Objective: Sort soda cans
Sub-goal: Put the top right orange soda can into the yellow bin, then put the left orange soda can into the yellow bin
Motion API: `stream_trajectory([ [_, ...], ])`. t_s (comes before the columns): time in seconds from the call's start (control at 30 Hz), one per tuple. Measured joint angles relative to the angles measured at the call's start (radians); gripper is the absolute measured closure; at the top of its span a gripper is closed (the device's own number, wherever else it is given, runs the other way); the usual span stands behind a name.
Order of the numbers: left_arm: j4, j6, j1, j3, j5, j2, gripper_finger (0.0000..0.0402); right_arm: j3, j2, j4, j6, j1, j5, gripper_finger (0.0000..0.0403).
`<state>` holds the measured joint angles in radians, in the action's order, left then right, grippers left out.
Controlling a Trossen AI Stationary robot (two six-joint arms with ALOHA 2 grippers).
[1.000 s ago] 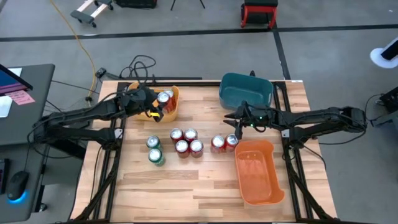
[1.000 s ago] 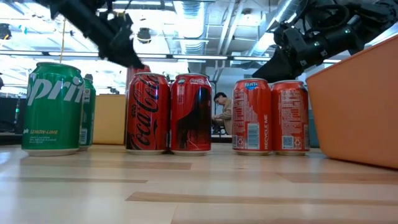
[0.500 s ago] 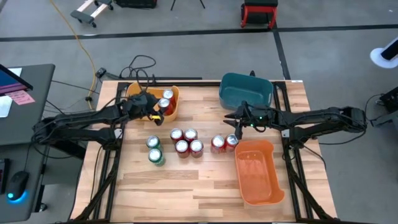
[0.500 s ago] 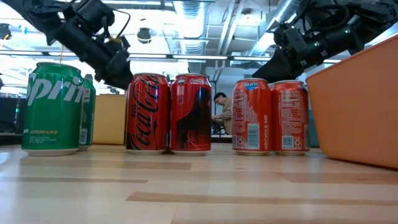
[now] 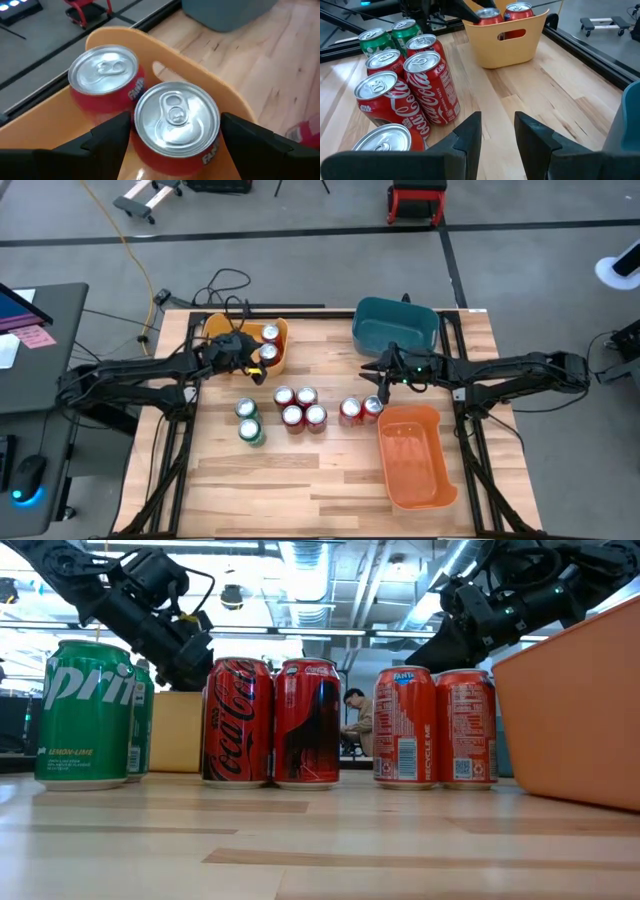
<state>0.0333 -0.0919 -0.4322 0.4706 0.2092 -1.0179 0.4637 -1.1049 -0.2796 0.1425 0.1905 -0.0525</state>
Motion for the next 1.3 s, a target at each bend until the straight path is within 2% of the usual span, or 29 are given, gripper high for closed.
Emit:
stream_trajectory([
  [0.27, 0.050, 0.005, 0.000, 0.003, -0.012, -0.062, 0.0101, 0.000, 0.000, 0.006, 0.000, 0.000, 0.000, 0.0264],
  [0.57, -0.036, 0.022, 0.001, 0.043, -0.033, 0.032, 0.0101, 0.000, 0.000, 0.018, 0.008, 0.000, 0.000, 0.0264],
  [0.73, -0.150, 0.026, 0.001, 0.102, -0.036, 0.098, 0.0100, 0.000, -0.011, 0.016, 0.019, 0.000, 0.000, 0.0264],
  [0.87, -0.351, -0.020, 0.020, 0.177, -0.078, 0.150, 0.0100, 0.000, -0.043, 0.024, 0.018, 0.000, 0.000, 0.0264],
  [1.0, -0.422, -0.056, 0.076, 0.196, -0.079, 0.189, 0.0100, 0.000, -0.086, 0.002, 0.016, 0.000, 0.000, 0.0264],
  [1.13, -0.405, -0.120, 0.181, 0.195, -0.079, 0.179, 0.0100, 0.000, -0.108, -0.038, 0.007, -0.009, 0.000, 0.0264],
  [1.3, -0.195, -0.125, 0.373, 0.195, -0.031, 0.068, 0.0100, 0.000, -0.107, -0.097, -0.032, -0.033, 0.001, 0.0264],
])
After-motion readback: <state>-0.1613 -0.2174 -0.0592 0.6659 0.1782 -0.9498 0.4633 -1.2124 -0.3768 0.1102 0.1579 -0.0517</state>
